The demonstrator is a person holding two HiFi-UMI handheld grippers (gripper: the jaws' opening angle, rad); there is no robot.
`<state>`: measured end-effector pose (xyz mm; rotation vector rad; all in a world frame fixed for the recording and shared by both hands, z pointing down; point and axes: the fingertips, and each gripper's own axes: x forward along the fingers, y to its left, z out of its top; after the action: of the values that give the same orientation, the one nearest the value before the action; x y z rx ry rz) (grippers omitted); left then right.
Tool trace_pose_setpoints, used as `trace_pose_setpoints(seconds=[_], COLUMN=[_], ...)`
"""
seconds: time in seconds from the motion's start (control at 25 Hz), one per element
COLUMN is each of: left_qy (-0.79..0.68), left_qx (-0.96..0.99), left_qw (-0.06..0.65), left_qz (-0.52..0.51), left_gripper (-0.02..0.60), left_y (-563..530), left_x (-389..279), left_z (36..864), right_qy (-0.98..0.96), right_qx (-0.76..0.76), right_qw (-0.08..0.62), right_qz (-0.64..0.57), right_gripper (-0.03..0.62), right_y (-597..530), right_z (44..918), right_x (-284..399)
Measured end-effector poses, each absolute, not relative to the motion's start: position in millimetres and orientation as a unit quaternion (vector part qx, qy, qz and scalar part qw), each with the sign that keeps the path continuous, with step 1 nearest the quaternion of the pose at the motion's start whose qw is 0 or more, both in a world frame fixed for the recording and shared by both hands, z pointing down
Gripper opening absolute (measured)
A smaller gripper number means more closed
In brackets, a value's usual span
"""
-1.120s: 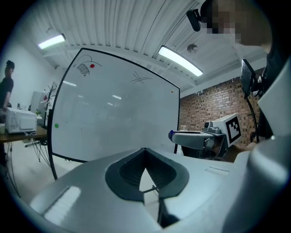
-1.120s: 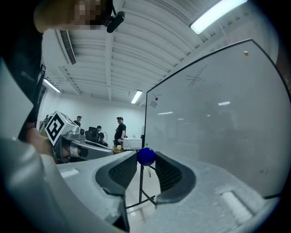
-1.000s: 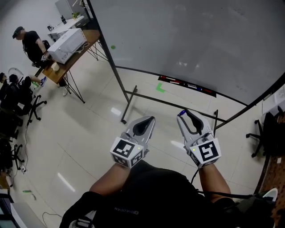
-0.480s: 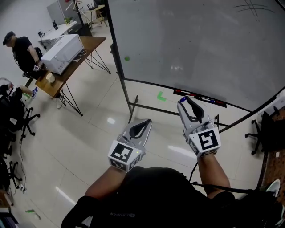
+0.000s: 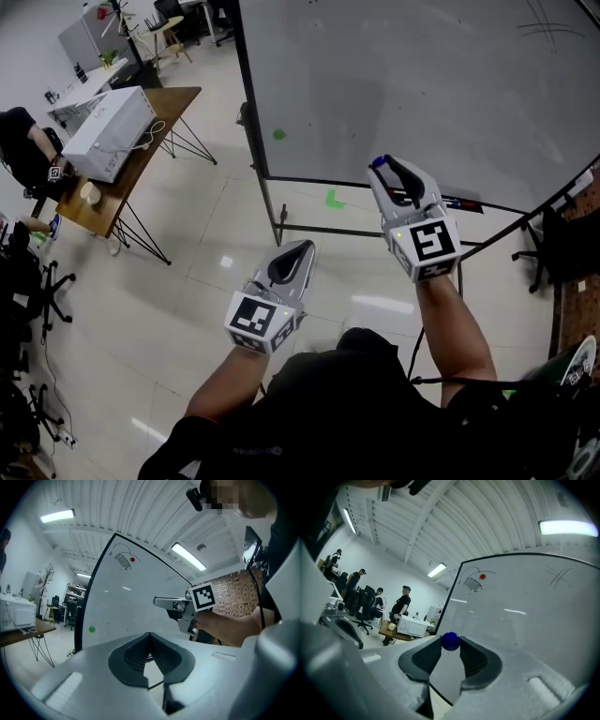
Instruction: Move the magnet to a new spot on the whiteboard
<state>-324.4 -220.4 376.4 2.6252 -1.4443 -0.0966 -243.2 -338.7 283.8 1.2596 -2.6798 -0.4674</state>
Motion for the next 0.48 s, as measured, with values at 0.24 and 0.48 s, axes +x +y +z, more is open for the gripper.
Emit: trace_pose_setpoints(seconds=[0.24, 0.48], left_qy=[-0.495, -0.507], left_qx=[0.864, 0.857], left_qw=[0.091, 0.089], left_qz=[-0.033, -0.024], left_gripper=[0.015, 0.015], left_y=[-235.1, -249.8], left_x=[-353.5, -368.4], left_z=[386.9, 391.4], right_qy=[-0.869, -0.822], right_qx=[0.441, 0.496], right_qw=[0.113, 0.150], right_qz=[-0.194, -0.234], right_gripper=[0.112, 0.112], right_y=[-411.1, -485.1], right_z=[273.5, 252.3], right_x=[-283.0, -303.4])
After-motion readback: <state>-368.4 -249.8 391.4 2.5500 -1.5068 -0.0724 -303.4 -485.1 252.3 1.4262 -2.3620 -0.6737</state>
